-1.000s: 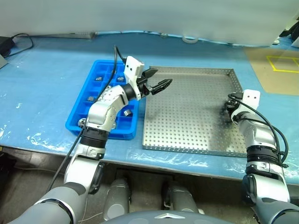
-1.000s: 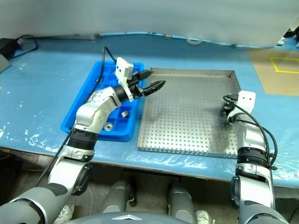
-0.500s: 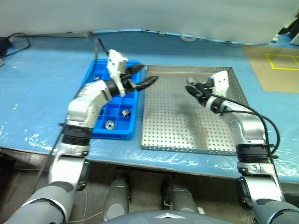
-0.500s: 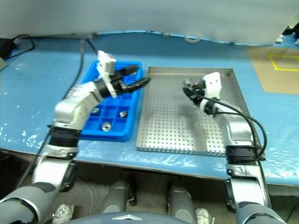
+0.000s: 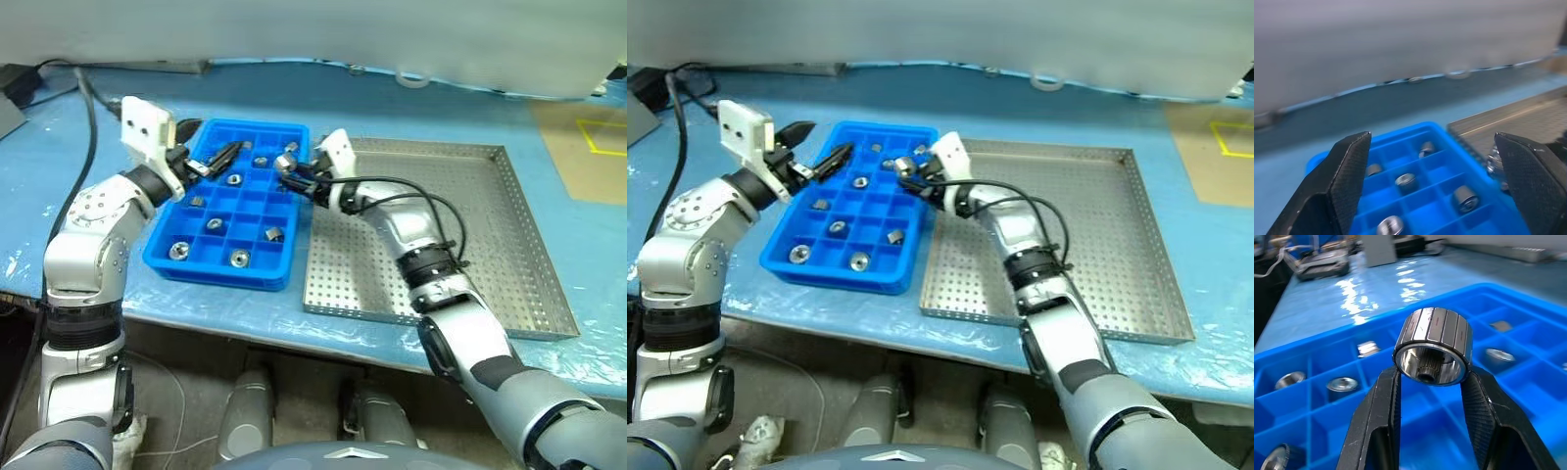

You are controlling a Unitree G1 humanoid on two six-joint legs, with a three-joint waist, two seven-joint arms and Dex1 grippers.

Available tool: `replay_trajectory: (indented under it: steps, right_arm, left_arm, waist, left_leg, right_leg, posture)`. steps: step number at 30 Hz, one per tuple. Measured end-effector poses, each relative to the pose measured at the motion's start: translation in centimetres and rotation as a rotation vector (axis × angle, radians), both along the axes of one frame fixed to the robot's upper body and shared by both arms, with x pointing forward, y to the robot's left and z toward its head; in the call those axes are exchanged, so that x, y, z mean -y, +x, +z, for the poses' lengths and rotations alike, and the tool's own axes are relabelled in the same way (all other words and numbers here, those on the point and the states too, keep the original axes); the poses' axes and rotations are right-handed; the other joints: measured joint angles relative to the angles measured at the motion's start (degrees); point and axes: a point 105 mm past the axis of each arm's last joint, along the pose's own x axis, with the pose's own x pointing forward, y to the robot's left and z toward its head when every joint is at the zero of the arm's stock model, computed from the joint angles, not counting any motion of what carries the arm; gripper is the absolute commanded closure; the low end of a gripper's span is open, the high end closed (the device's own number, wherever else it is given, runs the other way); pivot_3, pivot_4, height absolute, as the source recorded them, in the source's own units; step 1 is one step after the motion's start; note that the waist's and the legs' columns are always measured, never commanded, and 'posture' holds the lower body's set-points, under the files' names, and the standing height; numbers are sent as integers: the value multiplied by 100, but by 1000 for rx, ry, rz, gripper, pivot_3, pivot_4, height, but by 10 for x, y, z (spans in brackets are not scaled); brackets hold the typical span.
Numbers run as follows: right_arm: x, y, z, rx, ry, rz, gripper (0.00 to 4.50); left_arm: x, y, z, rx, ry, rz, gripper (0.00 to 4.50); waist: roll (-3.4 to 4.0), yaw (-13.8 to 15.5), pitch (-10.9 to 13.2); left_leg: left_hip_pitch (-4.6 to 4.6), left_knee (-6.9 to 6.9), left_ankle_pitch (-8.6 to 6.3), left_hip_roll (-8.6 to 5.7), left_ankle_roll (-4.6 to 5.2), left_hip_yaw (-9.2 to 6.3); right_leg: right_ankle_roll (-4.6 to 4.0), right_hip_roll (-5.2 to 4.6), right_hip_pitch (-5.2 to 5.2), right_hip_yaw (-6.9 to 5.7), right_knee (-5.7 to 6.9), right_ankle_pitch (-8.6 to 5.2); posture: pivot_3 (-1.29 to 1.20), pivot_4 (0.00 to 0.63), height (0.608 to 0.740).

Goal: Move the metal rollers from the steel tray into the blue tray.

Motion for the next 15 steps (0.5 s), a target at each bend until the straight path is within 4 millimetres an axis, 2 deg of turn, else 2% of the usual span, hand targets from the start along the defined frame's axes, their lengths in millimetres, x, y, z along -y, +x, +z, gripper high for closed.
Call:
replay_trajectory:
  steps: [6,15]
  right_arm:
    - [-17,-7,-20,-46,-29,76,3103]
    - [-4,-1,-30,-45,-72,45,3103]
  left_arm:
    - [4,-26,-14,-34,10,-29,218]
    - [9,-32,-15,-39,-5,-33,218]
  waist:
    - [-3,321,0]
    - [-3,470,0]
  left_leg:
    - [-48,30,0,-1,2,-17]
    - [-13,27,21,25,-43,-10]
  right_leg:
    - [-2,-2,-26,-21,8,1]
    - [-6,0,-26,-23,81,3]
  posture:
    - [424,150,740]
    - [412,150,740]
